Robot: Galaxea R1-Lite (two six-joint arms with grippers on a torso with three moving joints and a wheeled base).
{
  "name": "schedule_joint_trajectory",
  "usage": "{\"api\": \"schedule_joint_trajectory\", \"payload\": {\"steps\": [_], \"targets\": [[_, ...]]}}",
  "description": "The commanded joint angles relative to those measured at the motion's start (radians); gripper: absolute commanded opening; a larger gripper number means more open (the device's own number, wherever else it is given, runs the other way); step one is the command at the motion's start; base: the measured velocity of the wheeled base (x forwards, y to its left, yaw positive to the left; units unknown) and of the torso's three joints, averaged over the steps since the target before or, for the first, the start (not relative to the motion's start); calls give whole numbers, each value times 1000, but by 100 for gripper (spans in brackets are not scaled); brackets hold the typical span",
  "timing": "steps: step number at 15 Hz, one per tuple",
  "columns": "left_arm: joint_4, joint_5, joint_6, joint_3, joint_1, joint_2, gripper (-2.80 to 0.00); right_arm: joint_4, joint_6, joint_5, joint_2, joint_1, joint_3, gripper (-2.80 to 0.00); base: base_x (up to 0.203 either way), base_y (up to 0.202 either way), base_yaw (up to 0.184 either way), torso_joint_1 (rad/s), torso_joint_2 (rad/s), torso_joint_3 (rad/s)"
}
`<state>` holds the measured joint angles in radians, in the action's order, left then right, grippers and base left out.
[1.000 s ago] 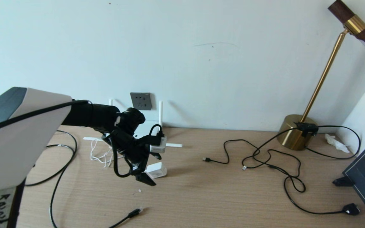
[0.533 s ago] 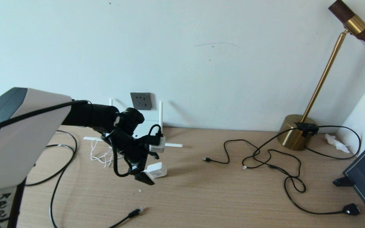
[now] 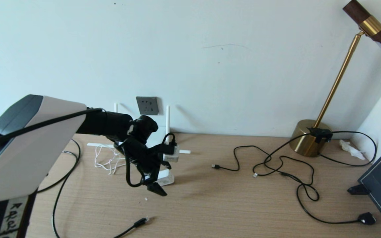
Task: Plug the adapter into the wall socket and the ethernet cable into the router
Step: Pick up plug
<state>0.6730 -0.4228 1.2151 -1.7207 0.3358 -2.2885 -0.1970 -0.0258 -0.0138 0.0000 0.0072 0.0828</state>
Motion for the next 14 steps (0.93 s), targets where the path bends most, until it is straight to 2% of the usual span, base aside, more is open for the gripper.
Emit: {"api": "schedule_joint_trajectory", "payload": {"steps": [1, 9, 14], "targets": [[4, -2, 6, -11, 5, -21, -280, -1, 0, 0, 0, 0, 0, 0, 0, 0, 0, 0, 0, 0], [0, -1, 6, -14, 2, -26, -280, -1, 0, 0, 0, 0, 0, 0, 0, 0, 0, 0, 0, 0], [5, -15, 5, 22, 0, 41, -280, -1, 0, 0, 0, 0, 0, 0, 0, 0, 0, 0, 0, 0]]}}
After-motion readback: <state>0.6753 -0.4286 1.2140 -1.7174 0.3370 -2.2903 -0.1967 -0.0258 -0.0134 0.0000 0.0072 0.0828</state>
